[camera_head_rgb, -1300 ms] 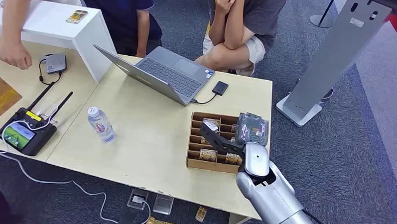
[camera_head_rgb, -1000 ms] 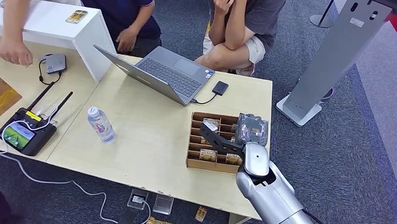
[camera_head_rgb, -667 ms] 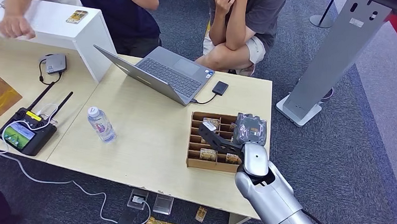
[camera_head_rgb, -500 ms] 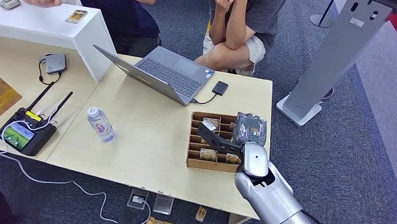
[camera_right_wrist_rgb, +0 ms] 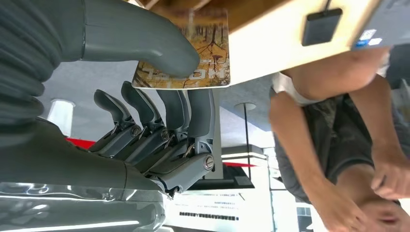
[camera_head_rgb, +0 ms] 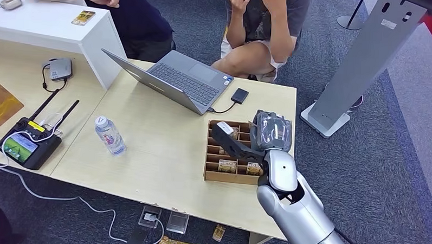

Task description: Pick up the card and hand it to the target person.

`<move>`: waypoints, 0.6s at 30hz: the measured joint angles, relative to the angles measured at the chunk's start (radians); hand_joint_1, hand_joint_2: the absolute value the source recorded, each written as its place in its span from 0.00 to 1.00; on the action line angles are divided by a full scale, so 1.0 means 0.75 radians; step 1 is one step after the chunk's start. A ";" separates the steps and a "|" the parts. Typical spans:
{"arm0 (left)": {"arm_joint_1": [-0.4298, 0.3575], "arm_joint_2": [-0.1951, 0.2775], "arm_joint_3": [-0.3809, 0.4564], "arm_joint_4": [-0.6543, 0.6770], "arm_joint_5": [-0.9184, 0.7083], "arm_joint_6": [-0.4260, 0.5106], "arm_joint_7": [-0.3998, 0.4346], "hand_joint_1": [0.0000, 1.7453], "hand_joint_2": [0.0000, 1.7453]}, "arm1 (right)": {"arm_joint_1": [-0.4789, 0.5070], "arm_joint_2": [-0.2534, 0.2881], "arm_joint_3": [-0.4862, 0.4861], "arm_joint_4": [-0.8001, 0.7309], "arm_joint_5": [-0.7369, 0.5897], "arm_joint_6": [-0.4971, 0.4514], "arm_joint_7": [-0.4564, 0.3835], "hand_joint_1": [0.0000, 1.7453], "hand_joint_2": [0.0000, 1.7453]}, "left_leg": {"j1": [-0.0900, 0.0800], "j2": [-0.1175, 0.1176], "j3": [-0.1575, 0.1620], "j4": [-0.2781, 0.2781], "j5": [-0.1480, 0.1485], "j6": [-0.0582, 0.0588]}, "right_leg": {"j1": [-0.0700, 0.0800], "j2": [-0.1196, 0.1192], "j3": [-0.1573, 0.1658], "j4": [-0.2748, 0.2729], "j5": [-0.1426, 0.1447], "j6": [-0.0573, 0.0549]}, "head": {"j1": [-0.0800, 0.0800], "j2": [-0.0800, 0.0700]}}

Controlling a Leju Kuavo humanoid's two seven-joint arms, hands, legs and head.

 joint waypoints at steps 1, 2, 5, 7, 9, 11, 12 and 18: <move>0.000 -0.001 0.003 0.001 0.000 0.000 0.000 0.00 0.00 | -0.001 -0.004 0.000 -0.016 -0.005 0.003 -0.001 0.92 1.00 | 0.000 0.000 0.000 0.000 0.000 0.000 | 0.000 0.000 0.000 0.000 0.000 0.000 | 0.000 0.000; 0.001 -0.001 0.006 0.001 0.000 0.001 0.000 0.00 0.00 | -0.002 -0.008 0.000 -0.030 -0.007 0.004 -0.001 0.91 1.00 | 0.000 0.000 0.000 0.000 0.000 0.000 | 0.000 0.000 0.000 0.000 0.000 0.000 | 0.000 0.000; 0.002 -0.001 0.011 0.003 0.000 -0.001 0.000 0.00 0.00 | -0.009 -0.025 -0.001 -0.091 -0.004 0.006 0.006 0.92 1.00 | 0.000 0.000 -0.001 0.000 0.000 0.000 | 0.000 0.000 -0.002 0.000 0.000 0.000 | 0.000 0.000; 0.002 -0.001 0.011 0.003 0.000 -0.003 0.001 0.00 0.00 | -0.020 -0.036 -0.003 -0.122 0.005 0.006 0.013 0.92 1.00 | 0.000 0.000 -0.002 0.000 0.000 0.000 | 0.000 0.000 -0.002 0.000 0.000 0.000 | 0.000 0.000; 0.003 -0.001 0.011 0.003 -0.002 -0.005 0.001 0.00 0.00 | -0.030 -0.044 -0.005 -0.135 0.013 0.003 0.020 0.92 1.00 | 0.000 0.000 -0.002 0.000 0.000 0.000 | 0.000 0.000 -0.002 0.000 0.000 0.000 | 0.000 0.000; 0.003 -0.001 0.011 0.003 -0.008 -0.007 0.001 0.00 0.00 | -0.047 -0.050 -0.008 -0.137 0.019 -0.007 0.023 0.93 1.00 | 0.000 0.000 -0.002 0.000 0.000 0.000 | 0.000 0.000 -0.002 0.000 0.000 0.000 | 0.000 0.000; 0.003 -0.001 0.011 0.003 -0.011 -0.009 0.001 0.00 0.00 | -0.059 -0.052 -0.009 -0.133 0.022 -0.015 0.020 0.92 1.00 | 0.000 0.000 -0.002 0.000 0.000 0.000 | 0.000 0.000 -0.002 0.000 0.000 0.000 | 0.000 0.000; 0.003 -0.001 0.010 0.003 -0.030 -0.017 0.001 0.00 0.00 | -0.155 -0.051 -0.009 -0.048 0.044 -0.097 -0.024 0.90 1.00 | 0.000 0.000 -0.002 0.000 0.000 0.000 | 0.000 0.000 -0.002 0.000 0.000 0.000 | 0.000 0.000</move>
